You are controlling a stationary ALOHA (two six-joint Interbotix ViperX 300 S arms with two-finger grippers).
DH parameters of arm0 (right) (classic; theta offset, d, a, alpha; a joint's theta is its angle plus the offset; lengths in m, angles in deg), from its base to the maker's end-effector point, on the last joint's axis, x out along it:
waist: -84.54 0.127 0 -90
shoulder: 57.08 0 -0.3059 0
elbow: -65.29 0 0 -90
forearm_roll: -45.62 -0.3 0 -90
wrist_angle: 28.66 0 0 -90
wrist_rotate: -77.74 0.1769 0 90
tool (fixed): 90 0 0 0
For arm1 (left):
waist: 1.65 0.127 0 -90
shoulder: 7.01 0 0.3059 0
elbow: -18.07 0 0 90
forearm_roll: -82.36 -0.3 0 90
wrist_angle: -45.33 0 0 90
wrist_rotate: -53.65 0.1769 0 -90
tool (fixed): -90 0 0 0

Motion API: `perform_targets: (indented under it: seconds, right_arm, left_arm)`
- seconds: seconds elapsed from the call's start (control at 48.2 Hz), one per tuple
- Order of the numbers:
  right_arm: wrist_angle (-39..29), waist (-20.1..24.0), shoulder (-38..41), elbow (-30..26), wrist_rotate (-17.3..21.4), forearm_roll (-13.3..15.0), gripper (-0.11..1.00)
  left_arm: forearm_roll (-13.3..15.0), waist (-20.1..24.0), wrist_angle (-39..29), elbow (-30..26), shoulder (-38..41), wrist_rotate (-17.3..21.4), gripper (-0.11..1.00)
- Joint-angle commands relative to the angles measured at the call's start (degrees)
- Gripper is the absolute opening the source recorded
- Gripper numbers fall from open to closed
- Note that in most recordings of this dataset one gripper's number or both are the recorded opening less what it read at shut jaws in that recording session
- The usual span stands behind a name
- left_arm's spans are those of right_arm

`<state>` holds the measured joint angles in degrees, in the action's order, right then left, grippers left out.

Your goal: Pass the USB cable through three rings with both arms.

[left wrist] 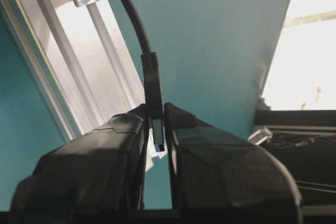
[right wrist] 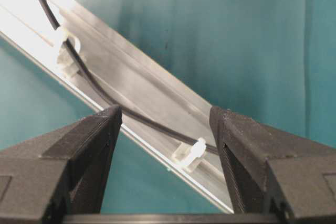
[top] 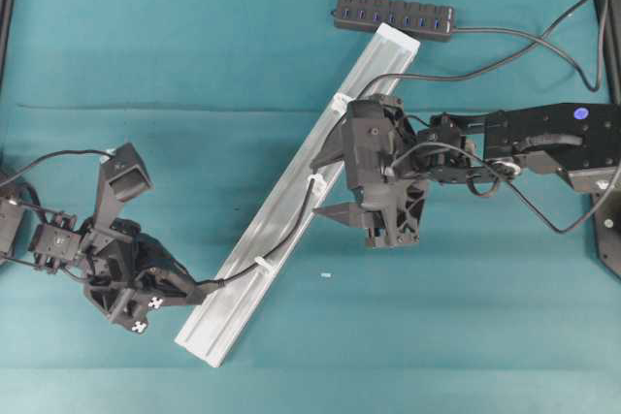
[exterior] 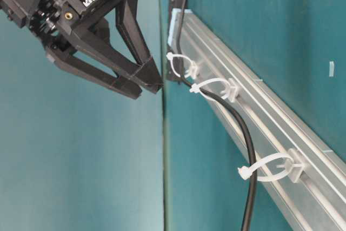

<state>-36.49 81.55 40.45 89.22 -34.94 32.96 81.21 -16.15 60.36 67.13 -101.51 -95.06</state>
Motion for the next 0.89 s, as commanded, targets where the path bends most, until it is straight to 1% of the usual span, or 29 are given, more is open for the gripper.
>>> perform_targets:
  seconds: [0.0,0.457,0.872]
  right_arm:
    - [0.44,0.26,-0.35,-0.7,0.62,-0.09,0.79]
    - [0.53,0.97,-0.35,-0.62,0.7,-0.09,0.79]
    - [0.53,1.14,-0.26,-0.7,0.7,-0.09,0.79]
  left_arm:
    - [-0.18,-0.35,0.35,-1.05,-1.85,0.18,0.11]
    - [-0.18,-0.26,0.26,-1.05,-1.85,0.18,0.11]
    - [-0.18,-0.26,0.09,-1.14,-1.85,1.05,0.11]
